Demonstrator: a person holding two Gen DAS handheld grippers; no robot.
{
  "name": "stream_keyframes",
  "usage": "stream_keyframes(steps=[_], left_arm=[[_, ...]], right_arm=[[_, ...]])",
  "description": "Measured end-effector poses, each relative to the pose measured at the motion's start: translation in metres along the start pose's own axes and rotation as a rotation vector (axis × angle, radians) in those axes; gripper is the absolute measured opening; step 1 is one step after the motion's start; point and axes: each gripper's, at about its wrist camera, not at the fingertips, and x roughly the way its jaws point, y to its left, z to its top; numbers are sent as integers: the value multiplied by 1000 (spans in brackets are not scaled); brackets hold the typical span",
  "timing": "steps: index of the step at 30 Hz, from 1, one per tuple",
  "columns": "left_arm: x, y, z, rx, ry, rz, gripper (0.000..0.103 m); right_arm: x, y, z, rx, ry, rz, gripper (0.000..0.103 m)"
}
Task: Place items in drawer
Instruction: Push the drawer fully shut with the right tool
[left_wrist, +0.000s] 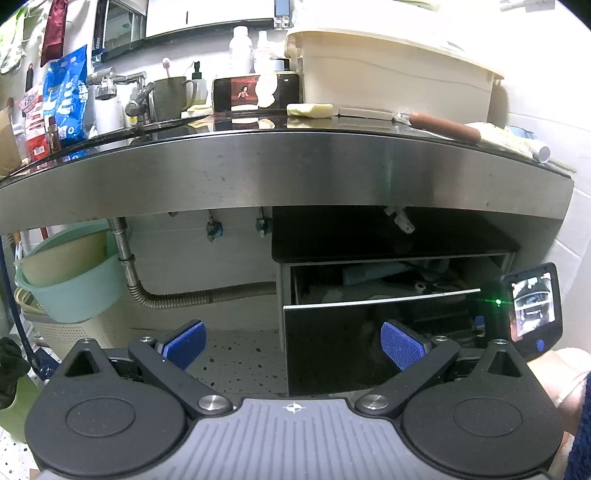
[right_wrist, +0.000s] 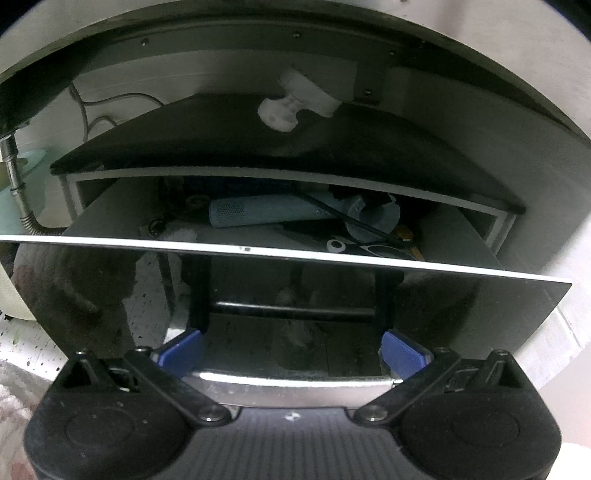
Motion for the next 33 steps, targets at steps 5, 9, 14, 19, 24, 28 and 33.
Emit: stream_keyframes(steps=[5,9,14,19,24,28,33], left_arm=[[2,-1,-1,1,6,-4,102],[3,-2,-2,7,9,-5,102],[3,-3,-4,12,13,-7,102],[4,-4,-5,17,17,-9,102],[5,-5,-6,20,25,-16,102],[7,-6,-7,18,39,-29,102],[9,-7,-9,10,55,-52,102]], right_arm=[[-2,0,-2,0,2,0,103],[-3,1,-1,0,4,0,103],[-4,1,-1,1,3,-1,103],[-4,2,0,1,4,-1,103],[-3,2,1,1,4,-1,103],[-1,2,2,1,3,-1,103],[1,2,3,2,3,-1,103]])
